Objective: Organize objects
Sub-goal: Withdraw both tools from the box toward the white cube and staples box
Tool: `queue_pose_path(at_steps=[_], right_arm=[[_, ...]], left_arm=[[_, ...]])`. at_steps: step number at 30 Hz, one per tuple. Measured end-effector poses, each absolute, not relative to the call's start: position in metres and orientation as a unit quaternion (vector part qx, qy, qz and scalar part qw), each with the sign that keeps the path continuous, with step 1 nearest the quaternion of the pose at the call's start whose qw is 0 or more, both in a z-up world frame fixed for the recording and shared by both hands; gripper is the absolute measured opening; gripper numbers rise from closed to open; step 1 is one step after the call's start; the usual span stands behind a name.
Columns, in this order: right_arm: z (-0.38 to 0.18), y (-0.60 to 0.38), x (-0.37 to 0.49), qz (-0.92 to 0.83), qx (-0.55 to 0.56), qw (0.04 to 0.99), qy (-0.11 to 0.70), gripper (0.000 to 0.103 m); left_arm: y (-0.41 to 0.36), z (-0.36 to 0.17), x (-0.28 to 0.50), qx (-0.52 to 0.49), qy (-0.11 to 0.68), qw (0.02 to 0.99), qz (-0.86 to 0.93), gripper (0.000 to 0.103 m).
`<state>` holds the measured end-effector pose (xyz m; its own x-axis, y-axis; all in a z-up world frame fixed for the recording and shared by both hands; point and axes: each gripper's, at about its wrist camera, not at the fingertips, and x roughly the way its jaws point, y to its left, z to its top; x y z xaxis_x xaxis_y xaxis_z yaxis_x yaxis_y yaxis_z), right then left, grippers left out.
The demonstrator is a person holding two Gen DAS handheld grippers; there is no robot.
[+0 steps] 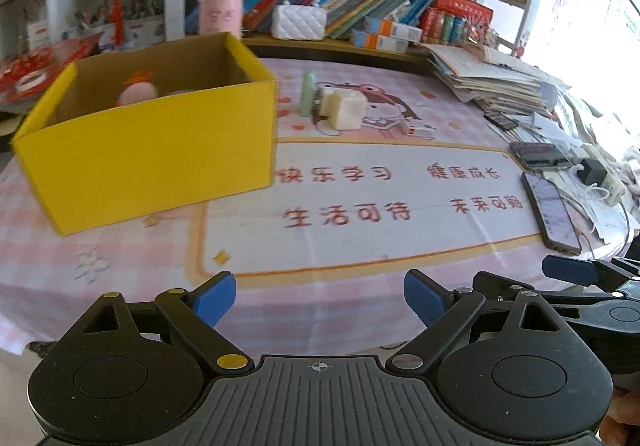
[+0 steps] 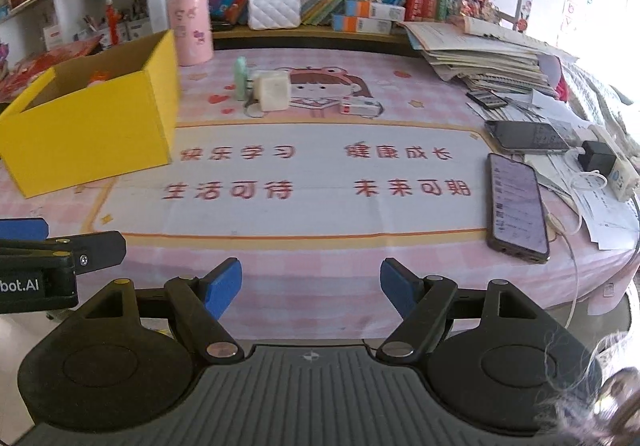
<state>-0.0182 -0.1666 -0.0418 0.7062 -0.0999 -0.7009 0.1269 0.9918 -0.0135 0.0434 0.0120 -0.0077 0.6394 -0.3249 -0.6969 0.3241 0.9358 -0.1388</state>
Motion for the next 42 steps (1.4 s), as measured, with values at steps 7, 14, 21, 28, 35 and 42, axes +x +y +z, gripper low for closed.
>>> queue_pose_path(at_steps=[7, 14, 21, 28, 35, 42], right_arm=[[-0.044, -0.201, 0.018, -0.054, 0.015, 0.921, 0.384, 0.075], [-0.049, -0.23, 0.054, -0.034, 0.007, 0.919, 0.393, 0.075], [-0.051, -0.256, 0.088, -0.017, 0.005, 0.922, 0.386, 0.074], [-0.053, -0.277, 0.138, -0.019, 0.017, 0.93, 0.366, 0.072], [-0.065, -0.29, 0.194, -0.02, 0.017, 0.931, 0.364, 0.07], [-0.081, -0.295, 0.235, -0.009, 0.015, 0.928, 0.372, 0.07]], left_arm=[[-0.025, -0.009, 0.076, -0.004, 0.389, 0.905, -0.174, 0.093], [-0.06, -0.012, 0.105, -0.002, 0.395, 0.904, -0.161, 0.093], [-0.086, -0.01, 0.132, -0.009, 0.39, 0.911, -0.132, 0.093], [-0.108, 0.0, 0.173, -0.016, 0.362, 0.927, -0.092, 0.091], [-0.126, -0.002, 0.227, -0.025, 0.358, 0.931, -0.068, 0.087], [-0.142, -0.017, 0.273, -0.016, 0.371, 0.927, -0.05, 0.086]])
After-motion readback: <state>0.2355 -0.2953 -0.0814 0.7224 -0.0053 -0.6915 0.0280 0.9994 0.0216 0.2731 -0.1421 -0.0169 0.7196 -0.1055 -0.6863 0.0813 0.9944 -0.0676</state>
